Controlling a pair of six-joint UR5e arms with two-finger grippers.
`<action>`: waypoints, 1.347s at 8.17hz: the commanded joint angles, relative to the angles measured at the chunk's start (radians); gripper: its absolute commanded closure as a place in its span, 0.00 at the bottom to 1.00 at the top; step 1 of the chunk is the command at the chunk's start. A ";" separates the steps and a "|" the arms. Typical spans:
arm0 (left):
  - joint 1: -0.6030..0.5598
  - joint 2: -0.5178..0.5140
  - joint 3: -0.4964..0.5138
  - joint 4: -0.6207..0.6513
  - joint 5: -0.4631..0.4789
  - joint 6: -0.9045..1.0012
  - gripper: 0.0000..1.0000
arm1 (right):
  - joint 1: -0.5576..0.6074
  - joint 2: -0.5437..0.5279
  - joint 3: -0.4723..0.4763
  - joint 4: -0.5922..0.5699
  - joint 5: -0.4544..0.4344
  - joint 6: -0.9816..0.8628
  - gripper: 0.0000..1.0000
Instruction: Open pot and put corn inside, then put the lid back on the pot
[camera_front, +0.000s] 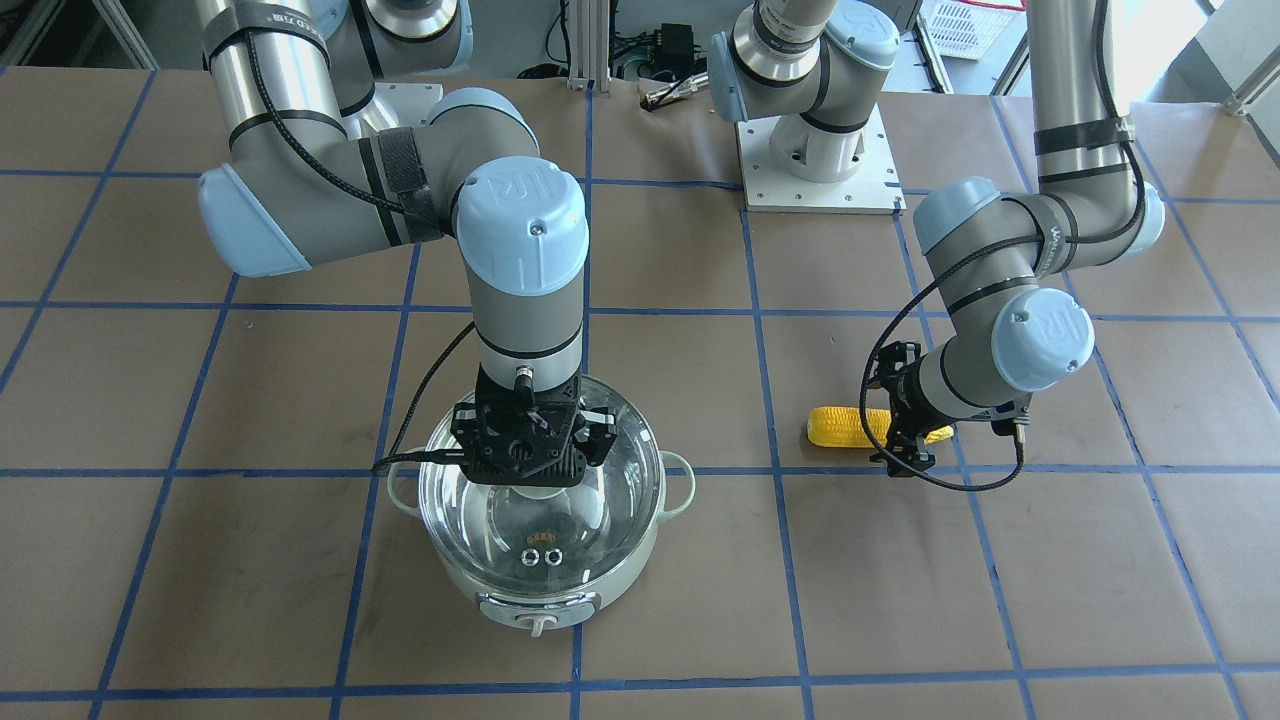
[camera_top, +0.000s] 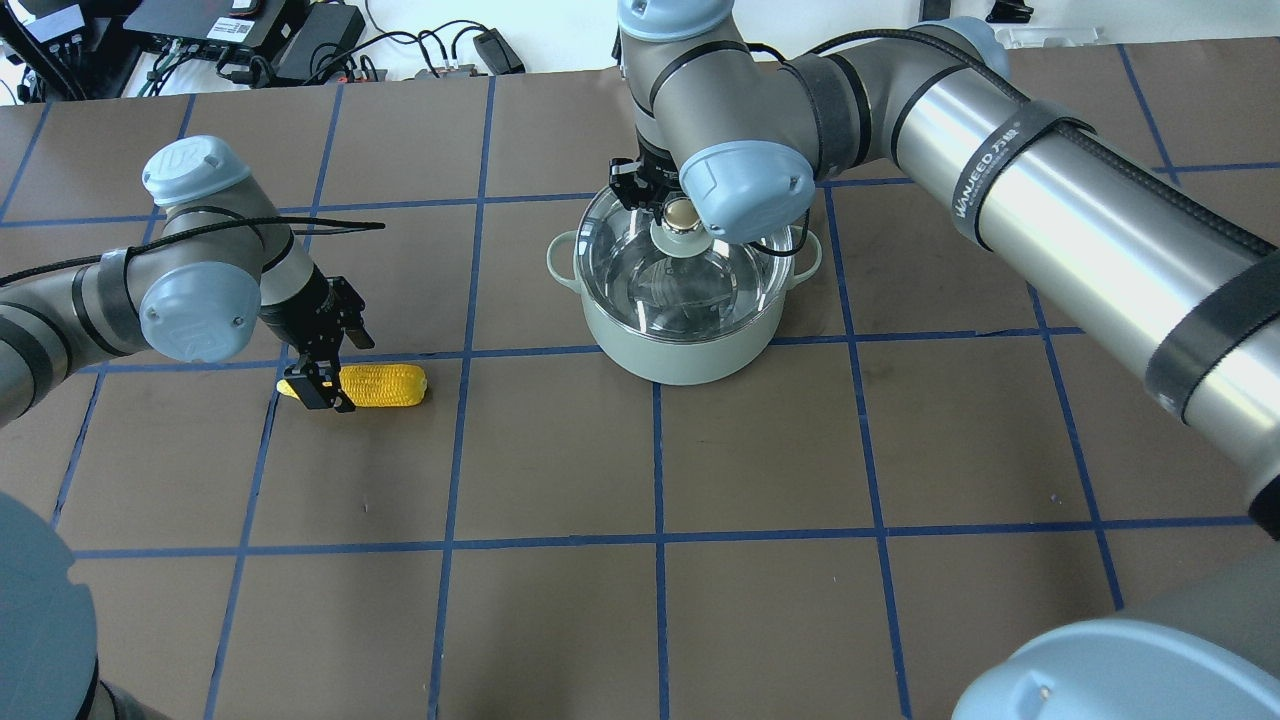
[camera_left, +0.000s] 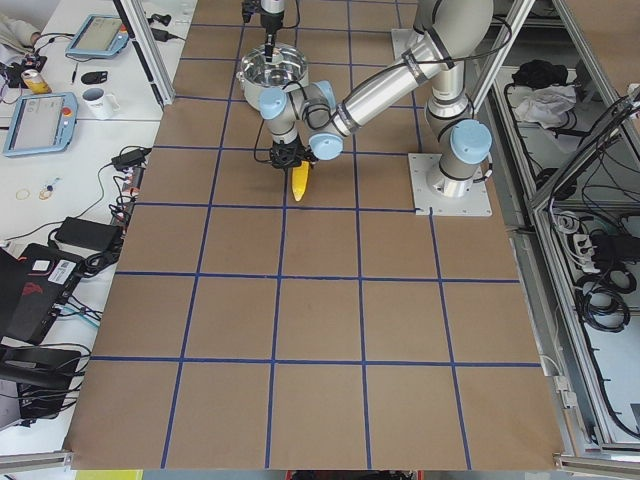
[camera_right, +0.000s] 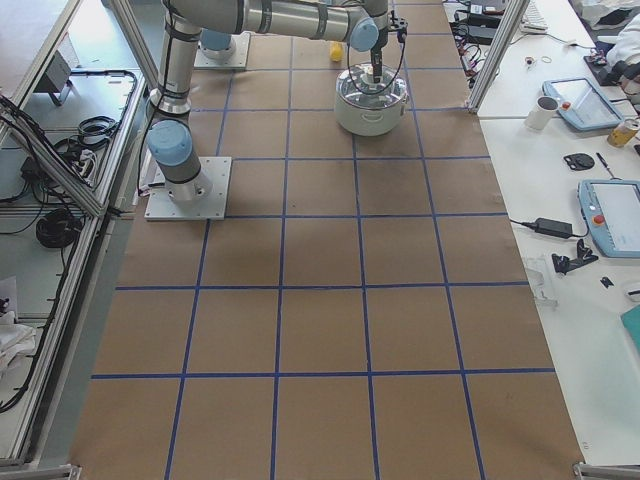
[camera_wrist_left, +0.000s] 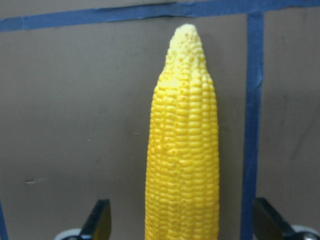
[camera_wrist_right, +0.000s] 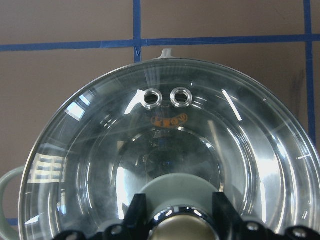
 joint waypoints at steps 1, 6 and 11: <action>0.000 -0.049 -0.001 0.002 0.002 -0.010 0.00 | -0.016 -0.061 -0.004 0.010 0.002 -0.005 0.75; 0.000 -0.045 0.004 -0.009 0.122 -0.070 0.82 | -0.166 -0.335 0.025 0.365 0.010 -0.170 0.74; 0.001 0.007 0.132 -0.121 0.087 -0.061 1.00 | -0.261 -0.466 0.117 0.400 0.104 -0.264 0.74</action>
